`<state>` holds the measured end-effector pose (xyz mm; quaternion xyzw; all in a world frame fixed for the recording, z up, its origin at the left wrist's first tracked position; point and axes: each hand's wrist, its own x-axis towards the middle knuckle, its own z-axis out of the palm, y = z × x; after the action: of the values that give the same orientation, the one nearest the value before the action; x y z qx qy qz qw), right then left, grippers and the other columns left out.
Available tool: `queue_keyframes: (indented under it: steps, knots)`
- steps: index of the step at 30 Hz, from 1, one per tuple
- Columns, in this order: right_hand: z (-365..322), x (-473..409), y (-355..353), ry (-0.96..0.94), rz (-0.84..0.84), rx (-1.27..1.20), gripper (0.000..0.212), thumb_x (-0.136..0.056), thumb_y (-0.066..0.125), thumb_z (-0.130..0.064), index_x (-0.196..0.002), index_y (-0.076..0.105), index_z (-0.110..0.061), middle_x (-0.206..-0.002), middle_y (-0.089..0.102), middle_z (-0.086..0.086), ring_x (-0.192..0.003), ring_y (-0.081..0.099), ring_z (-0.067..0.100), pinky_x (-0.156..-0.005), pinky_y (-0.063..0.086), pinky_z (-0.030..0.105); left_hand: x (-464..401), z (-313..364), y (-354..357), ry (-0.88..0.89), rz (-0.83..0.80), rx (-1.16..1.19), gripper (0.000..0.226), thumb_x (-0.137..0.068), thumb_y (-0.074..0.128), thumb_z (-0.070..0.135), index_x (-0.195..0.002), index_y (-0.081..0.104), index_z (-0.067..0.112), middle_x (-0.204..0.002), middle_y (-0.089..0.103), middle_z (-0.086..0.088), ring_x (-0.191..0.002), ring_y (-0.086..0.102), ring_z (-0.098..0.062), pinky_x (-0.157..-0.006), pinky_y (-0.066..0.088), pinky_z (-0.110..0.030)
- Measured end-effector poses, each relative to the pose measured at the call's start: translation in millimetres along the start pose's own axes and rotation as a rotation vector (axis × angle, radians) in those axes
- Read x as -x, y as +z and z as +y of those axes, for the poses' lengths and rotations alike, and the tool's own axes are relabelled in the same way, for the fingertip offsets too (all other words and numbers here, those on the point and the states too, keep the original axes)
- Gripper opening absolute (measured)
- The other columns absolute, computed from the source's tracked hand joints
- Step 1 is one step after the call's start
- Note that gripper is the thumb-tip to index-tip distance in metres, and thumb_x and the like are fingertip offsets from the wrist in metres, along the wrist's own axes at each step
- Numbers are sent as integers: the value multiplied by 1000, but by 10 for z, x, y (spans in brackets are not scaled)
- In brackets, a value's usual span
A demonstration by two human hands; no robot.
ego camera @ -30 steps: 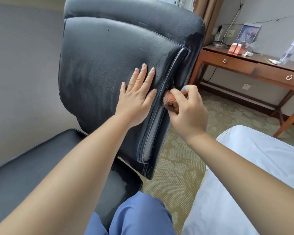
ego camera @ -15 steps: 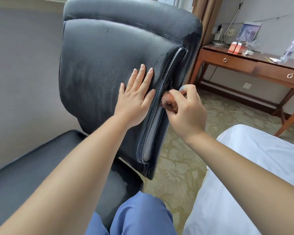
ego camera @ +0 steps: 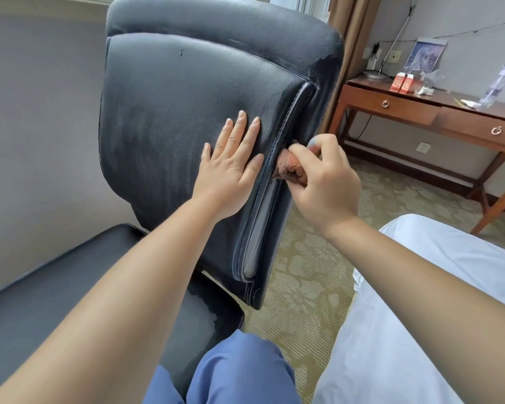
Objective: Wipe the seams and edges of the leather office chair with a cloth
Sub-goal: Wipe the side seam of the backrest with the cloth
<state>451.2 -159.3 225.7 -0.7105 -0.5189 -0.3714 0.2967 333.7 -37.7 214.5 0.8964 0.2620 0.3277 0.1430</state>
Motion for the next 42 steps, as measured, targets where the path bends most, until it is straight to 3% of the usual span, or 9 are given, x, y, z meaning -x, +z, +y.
queue_keyframes:
  steps: [10, 15, 23, 33, 42]
  knots:
    - [12, 156, 60, 28, -59, 7, 42, -67, 81, -23, -106, 68, -15, -93, 54, 12, -79, 56, 29, -47, 39, 26, 2, -8, -2, -4, -9, -7, 56, -104, 27, 39, -153, 0, 35, -161, -8, 13, -148, -10, -8, -120, 0, -45]
    - [15, -56, -47, -10, -2, 49, 34, -62, 80, -17, -95, 70, -16, -90, 55, 9, -76, 55, 27, -46, 36, 24, 20, 4, -16, -17, -17, -4, 56, -104, 28, 40, -153, 0, 36, -161, -8, 14, -148, -10, -7, -120, 1, -46]
    - [-27, 96, 37, 48, -40, 23, 41, -63, 82, -17, -102, 69, -14, -91, 54, 10, -78, 56, 28, -47, 36, 24, 30, -9, 0, -27, -28, 1, 57, -103, 28, 41, -152, -1, 38, -161, -9, 14, -148, -11, -6, -120, 0, -46]
    - [-100, -160, -106, -38, 98, -93, 32, -73, 67, -25, -105, 70, -16, -93, 58, 8, -79, 58, 26, -51, 49, 30, 37, -32, -39, -4, -33, 9, 56, -103, 30, 41, -152, 1, 40, -161, -8, 16, -147, -10, -5, -118, 0, -41]
    - [-17, 100, -122, -55, 101, -94, 29, -74, 64, -25, -99, 70, -11, -91, 62, 5, -76, 60, 23, -53, 46, 27, 19, -53, -22, 3, -27, 14, 56, -103, 30, 42, -152, 2, 39, -161, -6, 15, -148, -9, -6, -119, 1, -43]
